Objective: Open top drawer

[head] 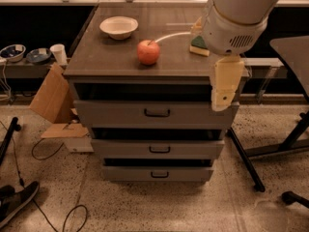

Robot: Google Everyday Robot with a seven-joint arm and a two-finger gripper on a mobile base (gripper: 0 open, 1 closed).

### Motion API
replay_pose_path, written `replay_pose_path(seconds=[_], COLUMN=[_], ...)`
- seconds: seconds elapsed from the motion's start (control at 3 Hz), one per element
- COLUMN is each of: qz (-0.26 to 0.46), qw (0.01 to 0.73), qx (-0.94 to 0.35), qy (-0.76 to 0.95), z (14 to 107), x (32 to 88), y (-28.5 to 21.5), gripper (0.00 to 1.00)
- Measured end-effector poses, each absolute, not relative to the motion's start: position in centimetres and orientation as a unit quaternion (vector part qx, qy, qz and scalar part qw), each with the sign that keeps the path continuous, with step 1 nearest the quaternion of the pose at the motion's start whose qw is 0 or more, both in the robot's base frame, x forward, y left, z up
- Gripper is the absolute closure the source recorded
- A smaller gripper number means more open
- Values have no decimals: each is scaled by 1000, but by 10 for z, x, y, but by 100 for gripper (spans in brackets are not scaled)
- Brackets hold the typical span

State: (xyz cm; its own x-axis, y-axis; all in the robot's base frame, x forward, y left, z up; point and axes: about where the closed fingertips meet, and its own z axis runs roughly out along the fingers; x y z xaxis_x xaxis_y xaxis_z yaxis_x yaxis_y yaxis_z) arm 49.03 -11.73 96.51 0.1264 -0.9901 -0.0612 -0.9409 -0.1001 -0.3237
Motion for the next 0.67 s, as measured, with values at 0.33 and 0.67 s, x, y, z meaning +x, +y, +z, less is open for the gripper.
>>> replay_pose_path(seconds=[0.33, 0.67], qz=[-99, -104], qw=[112, 81], qx=[-787, -830], qy=[599, 542], z=[939, 908], x=[507, 518], y=[-100, -102], gripper=[0, 0])
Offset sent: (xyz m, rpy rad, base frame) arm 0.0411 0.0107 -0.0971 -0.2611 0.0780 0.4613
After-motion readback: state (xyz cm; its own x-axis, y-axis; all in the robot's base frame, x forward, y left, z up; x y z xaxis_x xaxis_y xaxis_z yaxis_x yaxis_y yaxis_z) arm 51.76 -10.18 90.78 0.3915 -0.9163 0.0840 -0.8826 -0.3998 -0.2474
